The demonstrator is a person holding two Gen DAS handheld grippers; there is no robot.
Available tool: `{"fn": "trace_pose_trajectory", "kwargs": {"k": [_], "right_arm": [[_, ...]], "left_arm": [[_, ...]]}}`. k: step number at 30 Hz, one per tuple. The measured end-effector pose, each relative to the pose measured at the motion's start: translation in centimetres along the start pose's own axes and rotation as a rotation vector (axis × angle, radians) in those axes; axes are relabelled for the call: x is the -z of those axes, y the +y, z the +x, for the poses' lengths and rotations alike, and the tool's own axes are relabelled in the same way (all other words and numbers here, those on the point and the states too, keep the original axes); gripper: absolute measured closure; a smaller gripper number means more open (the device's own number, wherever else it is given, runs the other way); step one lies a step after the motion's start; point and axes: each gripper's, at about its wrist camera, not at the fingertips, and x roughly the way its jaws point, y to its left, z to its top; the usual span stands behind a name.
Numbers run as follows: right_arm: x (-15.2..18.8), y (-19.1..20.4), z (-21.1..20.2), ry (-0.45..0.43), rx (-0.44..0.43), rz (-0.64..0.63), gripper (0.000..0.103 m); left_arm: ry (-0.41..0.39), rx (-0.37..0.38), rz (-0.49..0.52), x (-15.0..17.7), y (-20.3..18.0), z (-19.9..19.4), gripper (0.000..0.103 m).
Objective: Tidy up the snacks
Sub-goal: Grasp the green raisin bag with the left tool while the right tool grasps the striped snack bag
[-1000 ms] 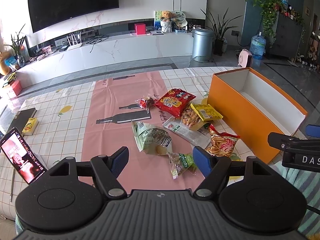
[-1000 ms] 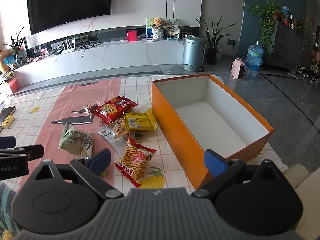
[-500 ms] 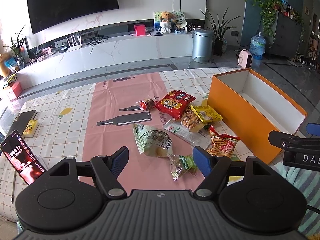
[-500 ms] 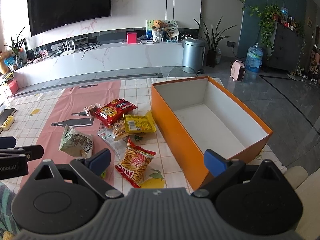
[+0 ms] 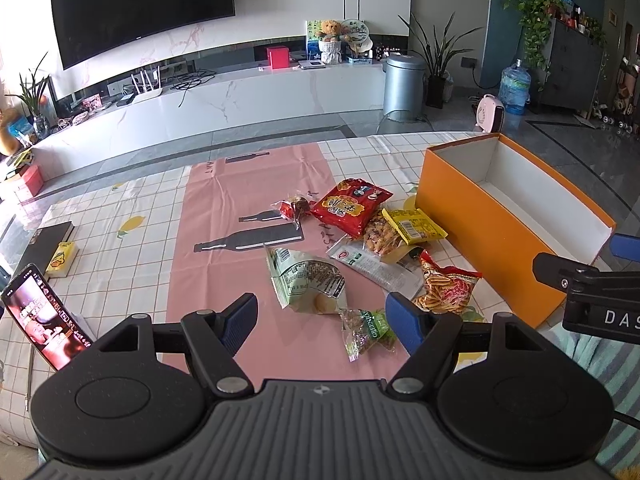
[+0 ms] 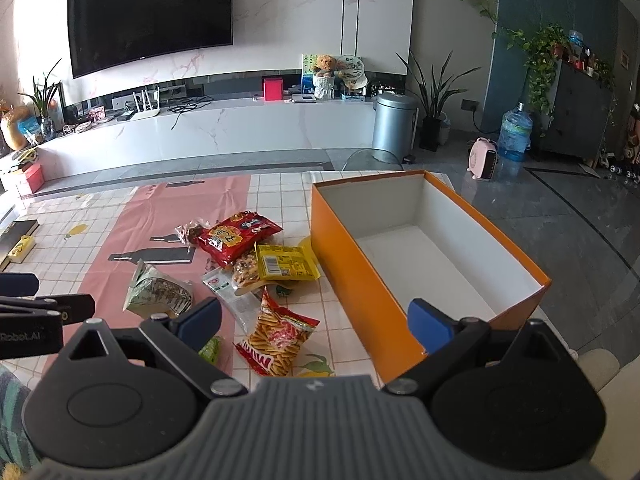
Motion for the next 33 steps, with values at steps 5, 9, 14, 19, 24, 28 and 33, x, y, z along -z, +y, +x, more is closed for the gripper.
{"fn": "trace_pose_trajectory", "kwargs": {"k": [5,9,14,19,24,28,33], "right_arm": [[0.0,0.3,0.5,0.006,-0.016,-0.009,0.007],[0.5,0.6,1.4,0.04,-0.044,-0.008,0.009],[1.0,0.4,2.8,0.078,-0.081,0.001,0.02],[1.1,0.5,4.9,0.109,-0.125,0.008,0.029],[2.0,0.5,8.1,0.183,-0.129,0.048,0.029],[2.7,0.4,10.8,0.235,-0.132,0.082,0.032],[2.6,0.0,13.8,0.282,-0.151,0.133,0.032]], "left_arm": [[0.009,0.023,-0.01,0.0,0.2,0.2,0.018],[0.063,0.068,-0.028,0.1,0.6,0.9,0.027],[0.111,0.129,-0.05,-0.1,0.8,1.9,0.036],[0.159,0.189,-0.065,-0.5,0.8,3.7,0.044],[0.229,0.217,-0.107,0.0,0.9,6.6,0.044],[0.3,0.22,-0.137,0.1,1.1,9.4,0.044],[0.338,0.247,-0.188,-0.2,1.3,12.5,0.038]]}}
